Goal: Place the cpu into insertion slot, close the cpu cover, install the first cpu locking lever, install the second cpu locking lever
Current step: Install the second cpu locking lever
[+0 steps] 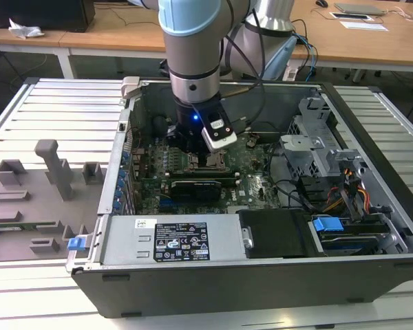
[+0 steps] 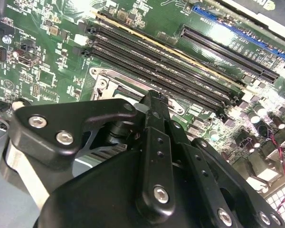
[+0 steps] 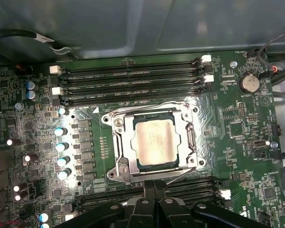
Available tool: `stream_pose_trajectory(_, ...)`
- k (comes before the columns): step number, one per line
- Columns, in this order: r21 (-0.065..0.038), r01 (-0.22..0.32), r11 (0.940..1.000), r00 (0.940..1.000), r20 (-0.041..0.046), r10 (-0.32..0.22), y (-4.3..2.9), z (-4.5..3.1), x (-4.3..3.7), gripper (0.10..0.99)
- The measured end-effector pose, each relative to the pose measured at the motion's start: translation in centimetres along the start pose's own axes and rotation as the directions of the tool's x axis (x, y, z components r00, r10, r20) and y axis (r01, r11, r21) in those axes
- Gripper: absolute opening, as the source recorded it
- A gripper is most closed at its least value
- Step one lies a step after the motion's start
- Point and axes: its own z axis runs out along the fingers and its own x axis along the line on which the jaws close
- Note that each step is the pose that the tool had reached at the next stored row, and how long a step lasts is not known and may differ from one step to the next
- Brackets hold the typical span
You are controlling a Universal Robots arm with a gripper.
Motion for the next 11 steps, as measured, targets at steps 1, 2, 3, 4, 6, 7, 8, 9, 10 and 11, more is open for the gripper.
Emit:
stream_pose_trajectory(1, 0.000, 0.000, 1.0000, 1.0000, 0.0000, 0.000, -0.01, 0.00, 0.03, 0.106)
stream_pose_trajectory(2, 0.000, 0.000, 1.0000, 1.0000, 0.0000, 0.000, -0.04, -0.01, 0.09, 0.106)
stream_pose_trajectory(3, 0.000, 0.000, 1.0000, 1.0000, -0.0001, 0.000, -0.07, -0.02, 0.14, 0.106)
stream_pose_trajectory(4, 0.000, 0.000, 1.0000, 1.0000, -0.0001, 0.000, -0.11, -0.02, 0.21, 0.106)
stream_pose_trajectory(6, -0.001, 0.000, 1.0000, 1.0000, -0.0002, 0.000, -0.20, -0.02, 0.34, 0.106)
stream_pose_trajectory(7, -0.002, 0.000, 1.0000, 1.0000, -0.0003, 0.000, -0.26, 0.02, 0.39, 0.106)
stream_pose_trajectory(8, -0.003, 0.000, 1.0000, 1.0000, -0.0003, 0.000, -0.31, 0.11, 0.44, 0.106)
stream_pose_trajectory(9, -0.006, -0.001, 1.0000, 1.0000, -0.0006, 0.001, -0.35, 0.21, 0.49, 0.106)
stream_pose_trajectory(10, -0.009, -0.001, 1.0000, 1.0000, -0.0012, 0.001, -0.42, 0.39, 0.57, 0.106)
stream_pose_trajectory(11, -0.011, -0.001, 0.9999, 1.0000, -0.0013, 0.001, -0.44, 0.48, 0.60, 0.106)
